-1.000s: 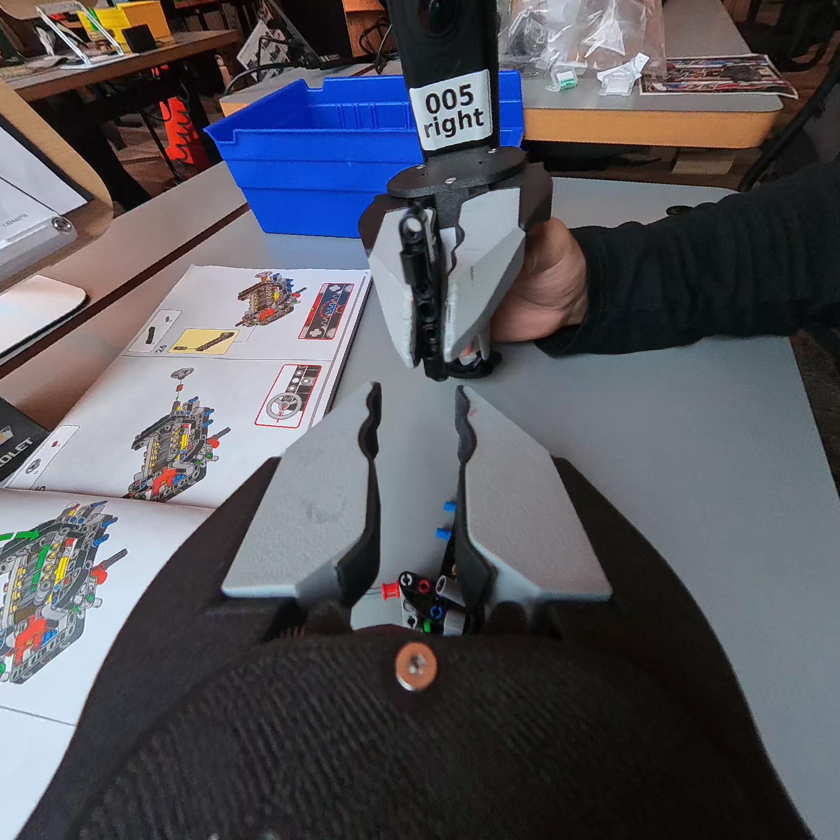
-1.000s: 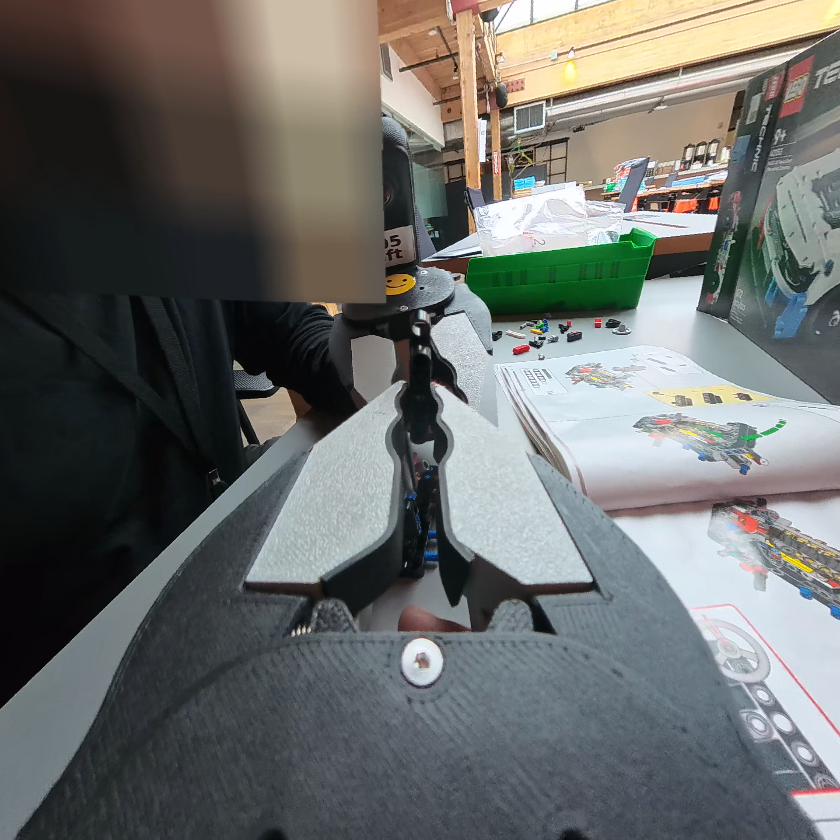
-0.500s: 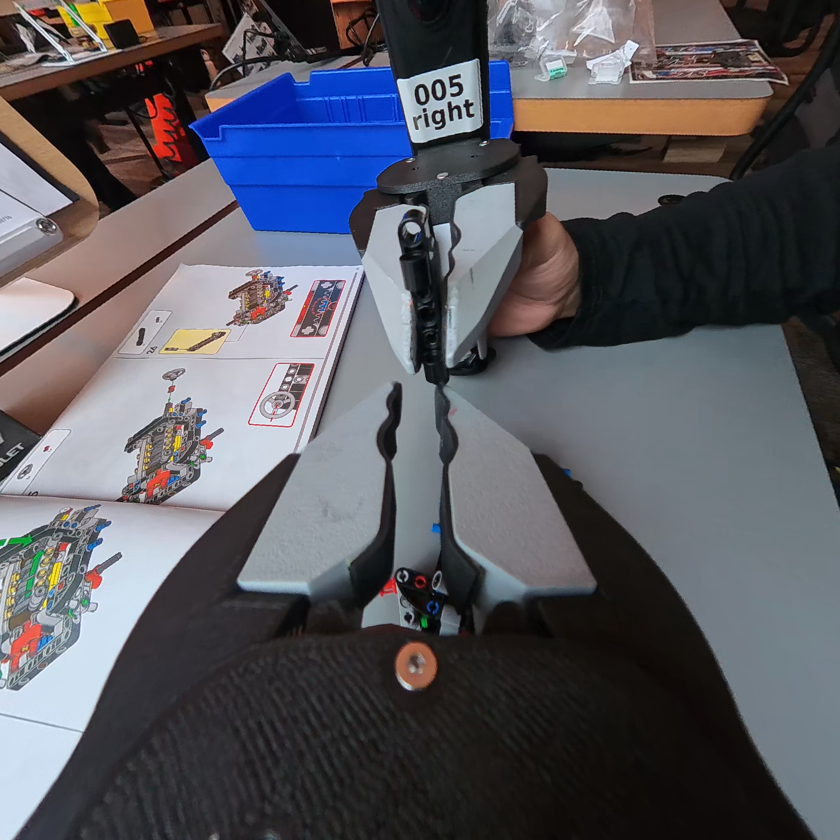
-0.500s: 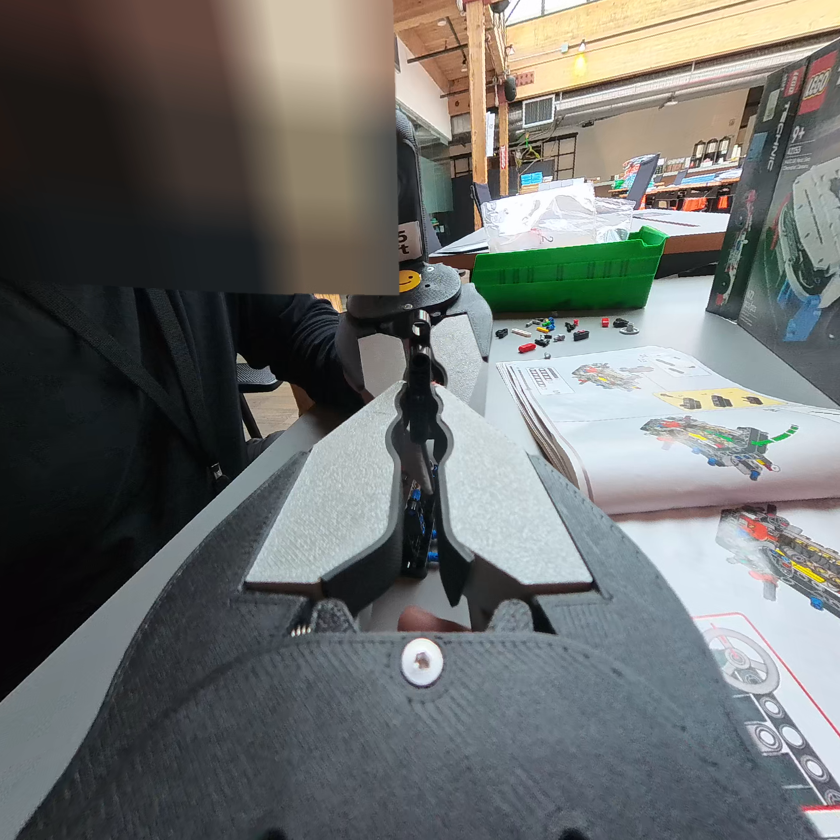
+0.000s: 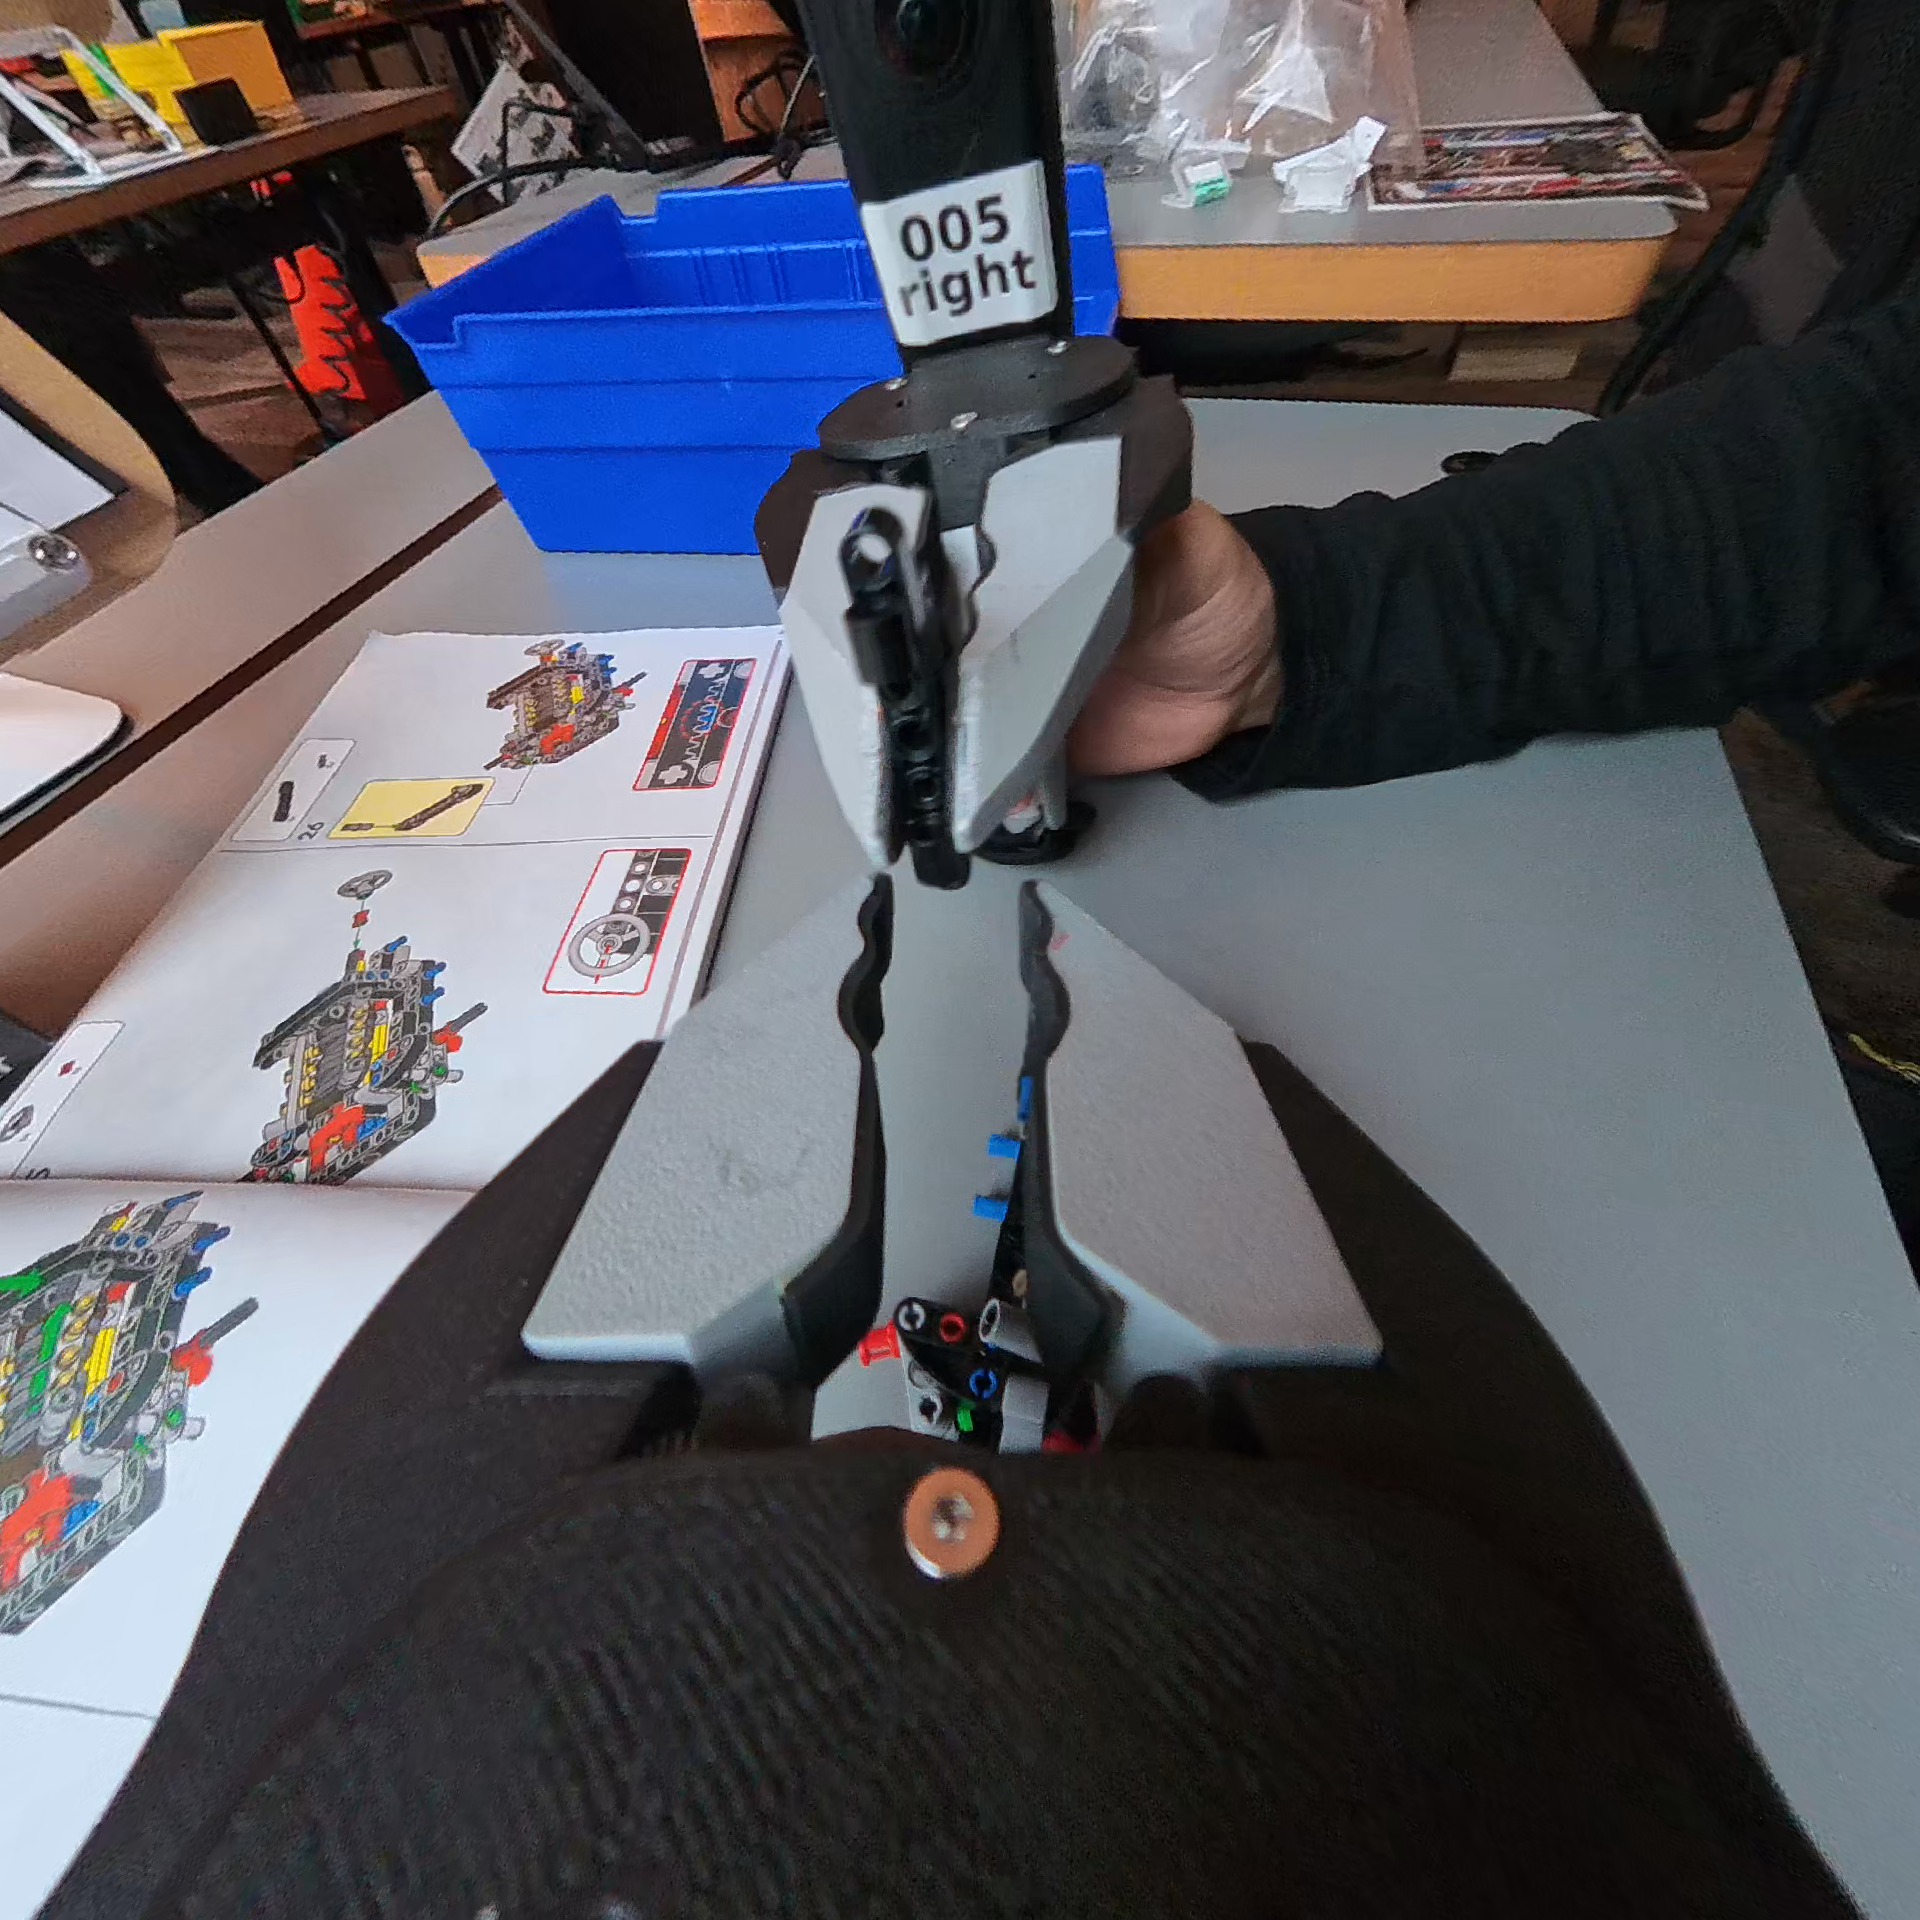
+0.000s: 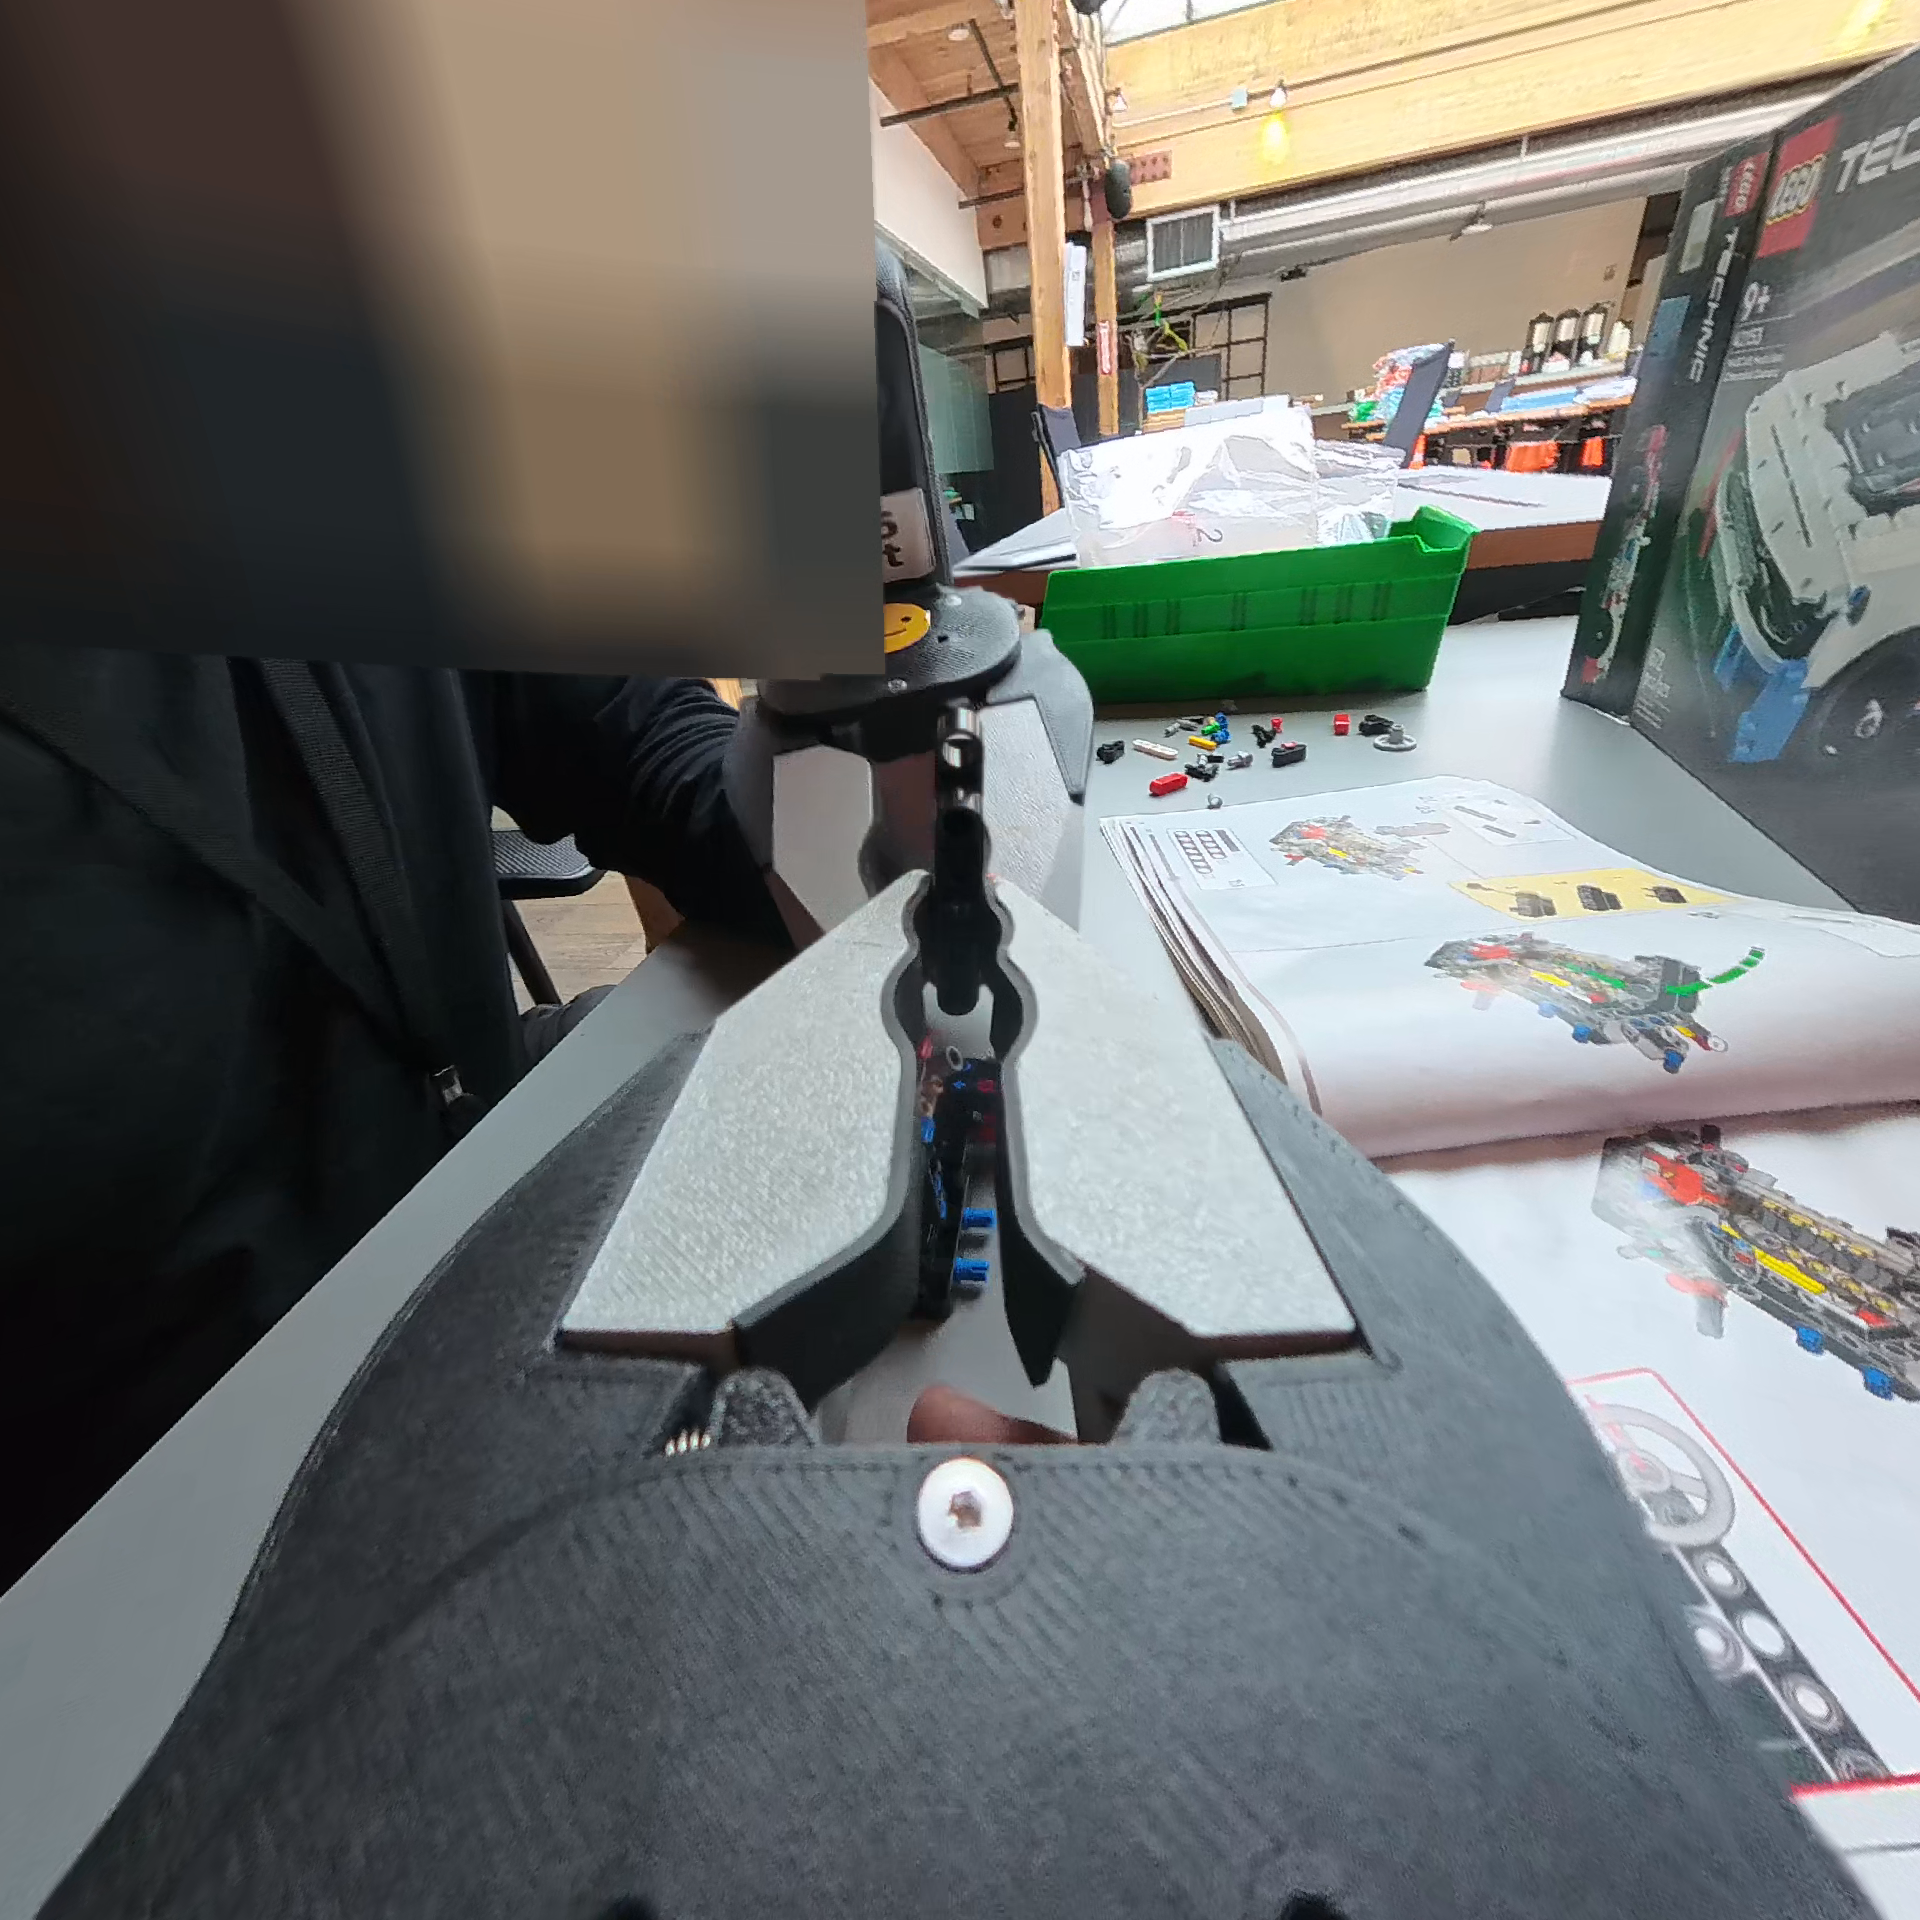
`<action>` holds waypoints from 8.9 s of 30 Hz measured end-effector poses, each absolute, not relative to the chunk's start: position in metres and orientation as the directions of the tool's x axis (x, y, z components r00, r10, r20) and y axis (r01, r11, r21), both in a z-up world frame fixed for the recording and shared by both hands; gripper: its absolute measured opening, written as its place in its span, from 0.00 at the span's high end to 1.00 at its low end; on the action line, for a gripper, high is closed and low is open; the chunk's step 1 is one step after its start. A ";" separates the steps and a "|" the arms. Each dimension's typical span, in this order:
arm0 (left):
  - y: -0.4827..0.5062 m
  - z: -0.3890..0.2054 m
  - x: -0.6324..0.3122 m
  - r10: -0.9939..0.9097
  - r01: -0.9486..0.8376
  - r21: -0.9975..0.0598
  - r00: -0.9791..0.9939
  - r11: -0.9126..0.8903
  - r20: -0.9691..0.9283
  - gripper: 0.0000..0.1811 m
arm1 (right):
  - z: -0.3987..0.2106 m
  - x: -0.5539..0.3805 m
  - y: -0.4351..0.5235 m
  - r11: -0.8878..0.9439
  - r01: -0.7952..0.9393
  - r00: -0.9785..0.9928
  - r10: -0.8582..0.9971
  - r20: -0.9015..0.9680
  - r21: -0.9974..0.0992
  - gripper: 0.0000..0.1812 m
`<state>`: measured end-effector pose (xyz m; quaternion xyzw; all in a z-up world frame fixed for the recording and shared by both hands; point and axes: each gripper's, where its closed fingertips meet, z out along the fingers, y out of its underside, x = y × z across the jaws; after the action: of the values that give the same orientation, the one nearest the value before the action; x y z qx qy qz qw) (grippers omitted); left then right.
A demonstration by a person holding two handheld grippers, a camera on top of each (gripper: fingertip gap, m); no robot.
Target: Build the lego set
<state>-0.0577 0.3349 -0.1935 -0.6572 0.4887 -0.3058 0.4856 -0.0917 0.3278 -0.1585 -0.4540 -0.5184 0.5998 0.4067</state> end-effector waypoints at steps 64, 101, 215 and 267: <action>0.313 -0.206 -0.089 -0.963 -0.285 -0.921 0.125 -0.266 0.239 0.97 | -0.227 -0.092 0.309 -0.071 0.450 -0.176 0.970 -0.166 -0.890 0.97; 0.313 -0.211 -0.082 -0.949 -0.327 -0.893 0.162 -0.310 0.270 0.97 | -0.185 -0.096 0.318 -0.103 0.185 -0.159 0.978 -0.133 -0.977 0.98; 0.305 -0.235 -0.085 -0.959 -0.483 -0.829 0.153 -0.282 0.238 0.97 | -0.228 -0.087 0.307 -0.077 0.450 -0.135 0.979 -0.153 -0.890 0.98; 0.316 -0.234 -0.090 -0.952 -0.620 -0.722 0.211 -0.306 0.222 0.97 | -0.208 -0.090 0.320 -0.100 0.357 -0.101 0.984 -0.145 -0.929 0.92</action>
<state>-0.0900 0.3156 -0.2339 -0.7369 0.5333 -0.3317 0.2501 -0.0899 0.3198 -0.2080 -0.5788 -0.5793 0.4637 0.3382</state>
